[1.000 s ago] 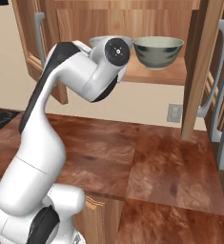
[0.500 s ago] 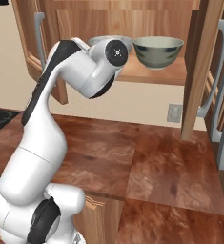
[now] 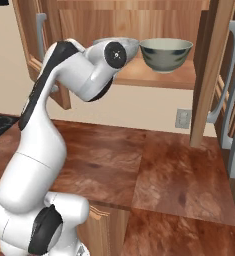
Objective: Move the bowls from the cabinet to the plates on the dining table.
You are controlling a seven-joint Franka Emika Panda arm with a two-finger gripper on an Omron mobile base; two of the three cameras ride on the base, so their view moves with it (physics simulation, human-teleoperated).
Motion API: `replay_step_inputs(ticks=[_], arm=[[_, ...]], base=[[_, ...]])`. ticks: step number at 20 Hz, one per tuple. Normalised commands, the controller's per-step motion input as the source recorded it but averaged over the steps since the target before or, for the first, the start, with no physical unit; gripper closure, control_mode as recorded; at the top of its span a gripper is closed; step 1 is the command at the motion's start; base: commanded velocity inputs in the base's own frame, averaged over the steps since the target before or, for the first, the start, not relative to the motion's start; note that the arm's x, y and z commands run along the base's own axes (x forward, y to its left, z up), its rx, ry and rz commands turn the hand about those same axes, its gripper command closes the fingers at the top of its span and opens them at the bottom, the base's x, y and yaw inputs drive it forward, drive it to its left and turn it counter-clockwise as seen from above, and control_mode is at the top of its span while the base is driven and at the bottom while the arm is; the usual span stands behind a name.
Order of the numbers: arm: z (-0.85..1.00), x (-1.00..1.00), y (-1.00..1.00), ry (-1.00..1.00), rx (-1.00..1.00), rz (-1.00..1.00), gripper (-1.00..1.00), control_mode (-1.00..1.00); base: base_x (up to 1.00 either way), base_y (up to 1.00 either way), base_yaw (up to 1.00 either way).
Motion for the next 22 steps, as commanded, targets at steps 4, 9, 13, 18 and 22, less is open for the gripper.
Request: replay_step_inputs(ticks=[4, 9, 13, 18, 22], arm=[[0.0, -0.28, 0.42, 0.0, 0.02, 0.12, -1.0, -1.0], [0.0, -0.39, 0.36, 0.0, 0.0, 0.28, -1.0, -1.0], [0.0, -0.31, 0.43, 0.0, 0.0, 0.29, -1.0, -1.0], [0.0, -0.06, 0.62, 0.0, -0.09, 0.2, -1.0, -1.0], [0.0, 0.0, 0.81, 0.0, -0.17, 0.11, -1.0, -1.0]], base=[[0.0, 0.0, 0.0], [0.0, 0.0, 0.0], [0.0, 0.0, 0.0], [0.0, 0.0, 0.0], [0.0, 0.0, 0.0]])
